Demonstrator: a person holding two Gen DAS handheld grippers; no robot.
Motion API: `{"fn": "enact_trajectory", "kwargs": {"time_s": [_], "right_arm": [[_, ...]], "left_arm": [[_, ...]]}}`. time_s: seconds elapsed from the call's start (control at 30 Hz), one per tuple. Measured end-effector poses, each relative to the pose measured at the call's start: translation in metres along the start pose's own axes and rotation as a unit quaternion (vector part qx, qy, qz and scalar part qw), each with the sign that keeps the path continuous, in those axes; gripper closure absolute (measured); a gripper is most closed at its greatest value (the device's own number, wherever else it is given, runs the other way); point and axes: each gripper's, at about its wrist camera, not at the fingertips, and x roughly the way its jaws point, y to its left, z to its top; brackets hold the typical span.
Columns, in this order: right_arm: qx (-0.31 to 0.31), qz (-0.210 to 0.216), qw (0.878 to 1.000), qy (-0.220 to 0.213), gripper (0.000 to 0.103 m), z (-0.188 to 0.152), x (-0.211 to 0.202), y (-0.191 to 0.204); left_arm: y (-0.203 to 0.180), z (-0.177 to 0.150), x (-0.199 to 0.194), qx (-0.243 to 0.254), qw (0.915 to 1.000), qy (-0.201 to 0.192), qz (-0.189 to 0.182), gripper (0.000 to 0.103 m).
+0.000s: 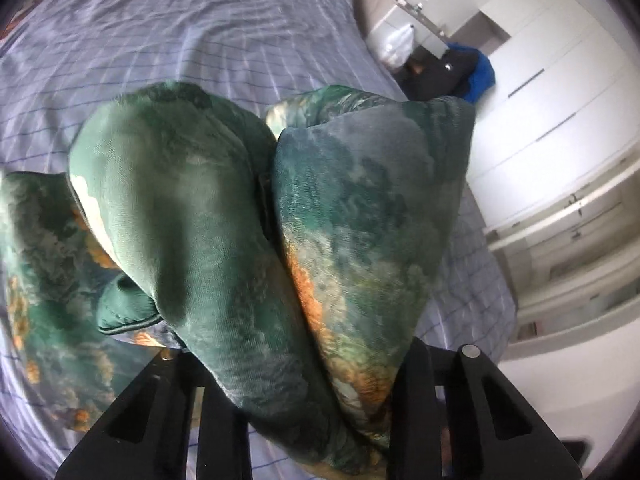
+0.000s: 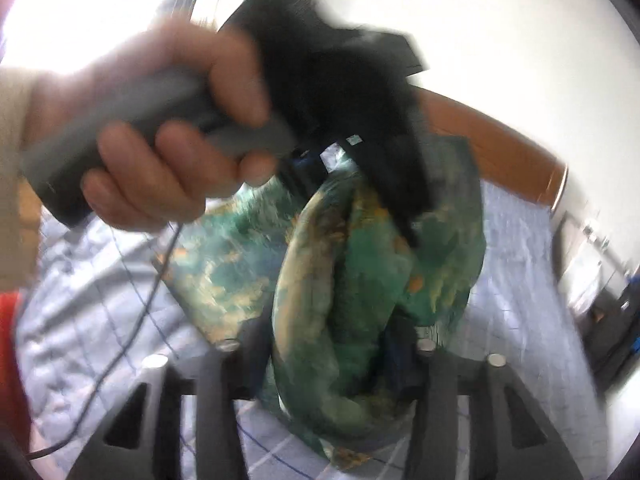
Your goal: Fold large clothes
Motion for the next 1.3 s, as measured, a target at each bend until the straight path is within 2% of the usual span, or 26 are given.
{"fn": "enact_trajectory", "kwargs": {"time_s": [0.07,0.13,0.23,0.37,0.5,0.6,0.67,0.73,0.77,0.83,0.87,0.93,1.0,1.03,1.07,1.2,1.3], "right_arm": [[0.030,0.040,0.999,-0.016,0.033,0.005,-0.019,-0.006],[0.085,0.083,0.992,-0.051,0.025,0.008,-0.050,-0.023],[0.140,0.085,0.985,-0.058,0.023,0.007,-0.066,-0.050],[0.163,0.051,0.985,-0.022,0.023,0.006,-0.040,-0.080],[0.206,0.067,0.976,0.007,0.024,0.012,0.002,-0.097],[0.220,0.096,0.970,0.027,0.027,0.023,0.040,-0.091],[0.210,0.115,0.970,0.040,0.029,0.030,0.068,-0.077],[0.191,0.130,0.971,0.056,0.029,0.031,0.095,-0.063],[0.180,0.140,0.969,0.098,0.029,0.026,0.124,-0.048],[0.200,0.166,0.951,0.167,0.019,0.007,0.167,-0.040],[0.206,0.160,0.948,0.185,0.010,0.000,0.178,-0.037],[0.200,0.146,0.953,0.172,0.008,-0.002,0.177,-0.038],[0.220,0.152,0.950,0.162,0.009,-0.001,0.164,-0.047],[0.229,0.156,0.948,0.156,0.009,-0.001,0.158,-0.052],[0.246,0.160,0.945,0.145,0.009,-0.001,0.143,-0.061],[0.275,0.133,0.947,0.101,0.008,-0.014,0.101,-0.086],[0.275,0.058,0.952,0.123,0.007,-0.042,0.087,-0.109]], "left_arm": [[0.010,-0.001,-0.011,0.005,1.0000,-0.006,0.001,0.076],[0.026,-0.003,-0.031,0.005,0.9998,-0.017,0.003,0.076],[0.061,0.001,-0.051,-0.010,0.9993,-0.034,0.013,0.076],[0.127,-0.013,-0.075,-0.046,0.9961,-0.054,0.054,0.076],[0.192,-0.036,-0.075,-0.093,0.9903,-0.047,0.092,0.076],[0.218,-0.054,-0.064,-0.112,0.9894,-0.042,0.083,0.073],[0.227,-0.061,-0.051,-0.111,0.9892,-0.047,0.084,0.068],[0.232,-0.064,-0.034,-0.099,0.9882,-0.051,0.105,0.065],[0.235,-0.067,-0.025,-0.094,0.9871,-0.051,0.119,0.063],[0.244,-0.072,-0.016,-0.100,0.9863,-0.057,0.119,0.057],[0.248,-0.073,-0.017,-0.109,0.9854,-0.068,0.112,0.053],[0.249,-0.079,-0.023,-0.113,0.9847,-0.090,0.097,0.046],[0.244,-0.083,-0.034,-0.105,0.9839,-0.107,0.098,0.033],[0.243,-0.085,-0.041,-0.108,0.9817,-0.116,0.107,0.017],[0.242,-0.089,-0.051,-0.112,0.9782,-0.132,0.115,0.008],[0.244,-0.111,-0.090,-0.118,0.9704,-0.189,0.094,0.008],[0.253,-0.138,-0.107,-0.120,0.9590,-0.227,0.121,0.002]]}}
